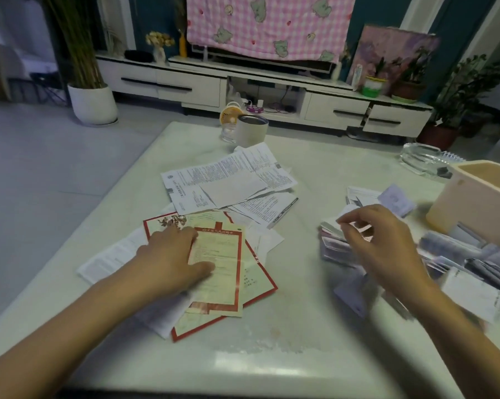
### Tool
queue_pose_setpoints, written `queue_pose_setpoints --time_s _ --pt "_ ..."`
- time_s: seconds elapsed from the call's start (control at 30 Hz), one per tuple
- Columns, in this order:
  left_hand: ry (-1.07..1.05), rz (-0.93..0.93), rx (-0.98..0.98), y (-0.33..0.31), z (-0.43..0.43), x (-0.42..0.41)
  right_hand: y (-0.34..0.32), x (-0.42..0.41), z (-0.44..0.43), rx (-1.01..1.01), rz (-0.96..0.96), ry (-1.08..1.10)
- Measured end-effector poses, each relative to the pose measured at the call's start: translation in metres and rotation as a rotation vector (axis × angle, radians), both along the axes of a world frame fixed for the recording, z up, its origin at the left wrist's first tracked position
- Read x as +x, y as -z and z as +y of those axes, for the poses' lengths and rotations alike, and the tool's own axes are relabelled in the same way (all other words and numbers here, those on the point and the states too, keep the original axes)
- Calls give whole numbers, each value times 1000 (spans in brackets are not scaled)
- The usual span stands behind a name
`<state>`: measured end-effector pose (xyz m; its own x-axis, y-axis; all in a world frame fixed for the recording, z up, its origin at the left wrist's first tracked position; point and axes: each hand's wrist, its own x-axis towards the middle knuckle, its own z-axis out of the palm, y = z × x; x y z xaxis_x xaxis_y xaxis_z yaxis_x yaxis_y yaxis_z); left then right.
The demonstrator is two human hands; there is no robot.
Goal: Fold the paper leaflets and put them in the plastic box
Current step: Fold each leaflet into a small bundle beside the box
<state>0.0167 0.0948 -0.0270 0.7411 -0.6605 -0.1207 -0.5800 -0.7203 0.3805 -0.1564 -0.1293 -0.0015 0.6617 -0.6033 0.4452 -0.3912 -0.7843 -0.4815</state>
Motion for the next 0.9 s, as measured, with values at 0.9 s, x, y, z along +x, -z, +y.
queue_pose_setpoints --time_s 0.9 --pt "-94 827 -500 -23 -25 -28 31 28 65 199 109 -392"
